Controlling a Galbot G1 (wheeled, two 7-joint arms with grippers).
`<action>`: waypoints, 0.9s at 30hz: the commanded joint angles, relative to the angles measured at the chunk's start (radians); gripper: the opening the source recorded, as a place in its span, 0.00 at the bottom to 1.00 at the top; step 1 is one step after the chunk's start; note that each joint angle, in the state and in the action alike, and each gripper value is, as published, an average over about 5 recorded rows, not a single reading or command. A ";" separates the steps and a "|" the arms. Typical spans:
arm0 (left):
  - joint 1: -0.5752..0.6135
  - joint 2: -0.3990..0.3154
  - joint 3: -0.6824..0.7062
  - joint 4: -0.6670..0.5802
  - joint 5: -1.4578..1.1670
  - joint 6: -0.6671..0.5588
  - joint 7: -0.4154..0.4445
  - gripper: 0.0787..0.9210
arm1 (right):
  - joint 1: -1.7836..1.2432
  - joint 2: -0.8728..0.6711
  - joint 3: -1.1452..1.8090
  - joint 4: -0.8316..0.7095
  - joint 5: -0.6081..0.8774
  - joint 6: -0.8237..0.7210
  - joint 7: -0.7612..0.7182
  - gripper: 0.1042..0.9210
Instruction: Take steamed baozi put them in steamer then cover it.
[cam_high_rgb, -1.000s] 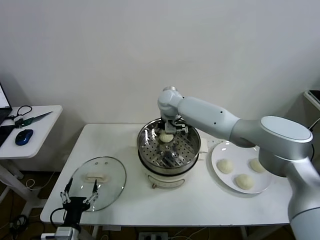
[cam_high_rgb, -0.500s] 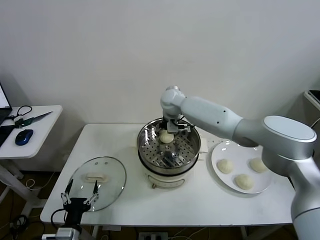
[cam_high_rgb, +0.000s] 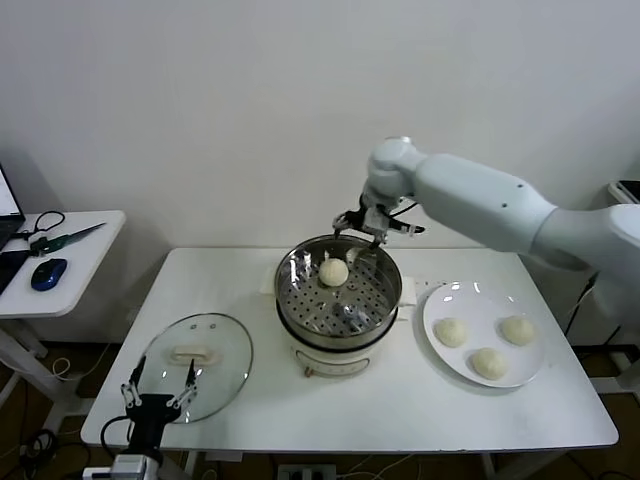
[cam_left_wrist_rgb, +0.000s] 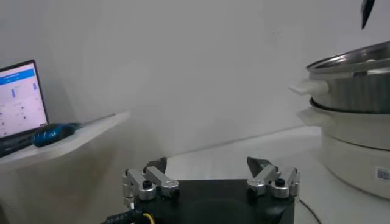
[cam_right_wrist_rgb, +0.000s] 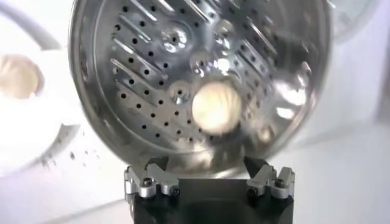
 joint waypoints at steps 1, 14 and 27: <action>-0.004 0.001 0.001 -0.009 0.001 0.005 0.001 0.88 | 0.060 -0.284 -0.128 0.070 0.497 -0.490 -0.024 0.88; -0.003 -0.009 0.001 -0.003 0.017 0.007 0.000 0.88 | -0.237 -0.398 -0.035 0.030 0.409 -0.509 -0.037 0.88; 0.026 -0.020 -0.003 -0.014 0.032 0.010 -0.012 0.88 | -0.483 -0.317 0.190 -0.121 0.268 -0.462 -0.036 0.88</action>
